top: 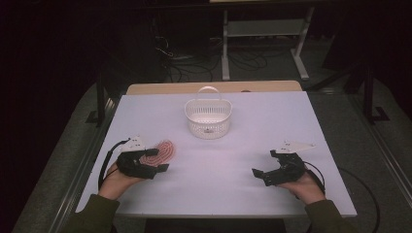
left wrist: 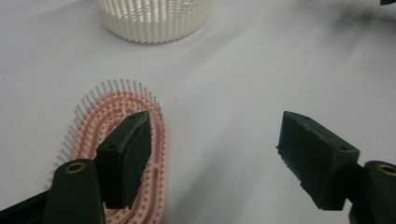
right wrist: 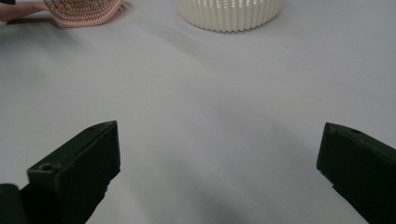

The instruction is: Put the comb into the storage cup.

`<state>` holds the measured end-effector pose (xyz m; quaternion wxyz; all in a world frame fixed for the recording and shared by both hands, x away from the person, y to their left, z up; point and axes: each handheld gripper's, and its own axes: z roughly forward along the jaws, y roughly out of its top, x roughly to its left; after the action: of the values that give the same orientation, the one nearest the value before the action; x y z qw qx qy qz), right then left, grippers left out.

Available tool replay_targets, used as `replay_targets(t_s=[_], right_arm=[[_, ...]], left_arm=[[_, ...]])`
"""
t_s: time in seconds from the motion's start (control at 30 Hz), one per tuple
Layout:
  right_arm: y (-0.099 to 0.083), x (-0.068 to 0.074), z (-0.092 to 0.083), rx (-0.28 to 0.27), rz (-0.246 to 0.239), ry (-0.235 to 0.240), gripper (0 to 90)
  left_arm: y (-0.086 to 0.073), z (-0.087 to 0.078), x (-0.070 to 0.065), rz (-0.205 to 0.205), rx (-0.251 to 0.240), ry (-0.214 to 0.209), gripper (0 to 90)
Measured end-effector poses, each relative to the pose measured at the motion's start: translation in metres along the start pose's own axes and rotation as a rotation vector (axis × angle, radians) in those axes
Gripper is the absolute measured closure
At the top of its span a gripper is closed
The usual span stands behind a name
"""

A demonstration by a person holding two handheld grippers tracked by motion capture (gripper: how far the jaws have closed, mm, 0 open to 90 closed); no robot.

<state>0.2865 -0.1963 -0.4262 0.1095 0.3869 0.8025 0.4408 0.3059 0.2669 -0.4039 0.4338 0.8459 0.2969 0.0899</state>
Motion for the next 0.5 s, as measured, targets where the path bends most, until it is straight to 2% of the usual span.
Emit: replay_targets(t_s=[0.17,0.4,0.5], right_arm=[[0.000,0.000,0.000,0.000,-0.001,0.001,0.0],[0.000,0.000,0.000,-0.002,0.003,0.000,0.0],[0.000,0.000,0.000,-0.002,0.002,-0.001,0.0]], left_arm=[[-0.003,0.007,-0.006,0.010,-0.016,-0.027,19.5],[-0.004,0.013,-0.015,0.060,-0.012,-0.057,10.8],[-0.004,0.016,-0.017,0.078,-0.009,-0.055,6.0]])
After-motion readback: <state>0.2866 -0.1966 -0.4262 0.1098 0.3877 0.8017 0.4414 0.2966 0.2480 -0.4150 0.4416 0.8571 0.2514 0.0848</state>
